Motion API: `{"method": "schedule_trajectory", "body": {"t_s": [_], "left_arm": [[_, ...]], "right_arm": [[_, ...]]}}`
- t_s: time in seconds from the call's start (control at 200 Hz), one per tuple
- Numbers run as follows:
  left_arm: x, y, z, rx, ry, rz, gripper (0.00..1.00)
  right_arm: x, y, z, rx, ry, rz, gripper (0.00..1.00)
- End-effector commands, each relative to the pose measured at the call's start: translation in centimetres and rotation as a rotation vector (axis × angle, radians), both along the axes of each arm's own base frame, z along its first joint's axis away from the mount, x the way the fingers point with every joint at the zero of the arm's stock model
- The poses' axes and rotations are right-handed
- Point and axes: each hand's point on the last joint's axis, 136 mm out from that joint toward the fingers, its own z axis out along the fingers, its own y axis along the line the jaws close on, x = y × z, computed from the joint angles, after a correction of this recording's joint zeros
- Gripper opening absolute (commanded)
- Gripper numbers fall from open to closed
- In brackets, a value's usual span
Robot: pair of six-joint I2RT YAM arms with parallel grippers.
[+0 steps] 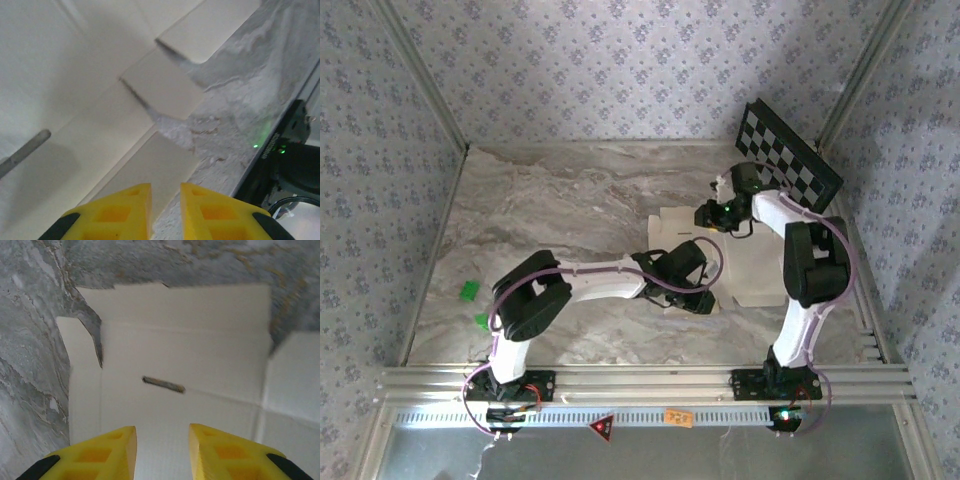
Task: Fold the paper box
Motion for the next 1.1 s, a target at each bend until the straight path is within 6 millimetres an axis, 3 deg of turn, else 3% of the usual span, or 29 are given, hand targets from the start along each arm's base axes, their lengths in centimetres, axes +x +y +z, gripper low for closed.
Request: {"method": "schedule_trajectory", "body": {"t_s": [0.0, 0.37, 0.61, 0.805, 1.099], "left_arm": [[-1.4, -0.5, 0.8, -0.004, 0.056, -0.029, 0.22], [-3.1, 2.1, -3.6, 0.114, 0.159, -0.008, 0.15], [-3.3, 4.6, -5.8, 0.162, 0.192, 0.043, 0.14], [-1.7, 8.0, -7.4, 0.205, 0.201, 0.142, 0.13], [3.1, 14.5, -7.1, 0.257, 0.166, 0.253, 0.13]], "right_arm": [[0.0, 1.6, -0.5, 0.015, 0.043, 0.066, 0.34], [3.6, 1.3, -3.9, -0.051, 0.095, 0.051, 0.28], [3.0, -0.2, -6.9, -0.129, 0.201, 0.036, 0.27], [2.3, -1.5, -6.9, -0.149, 0.219, -0.002, 0.26], [-0.3, -2.1, -5.8, -0.13, 0.243, -0.019, 0.25]]}}
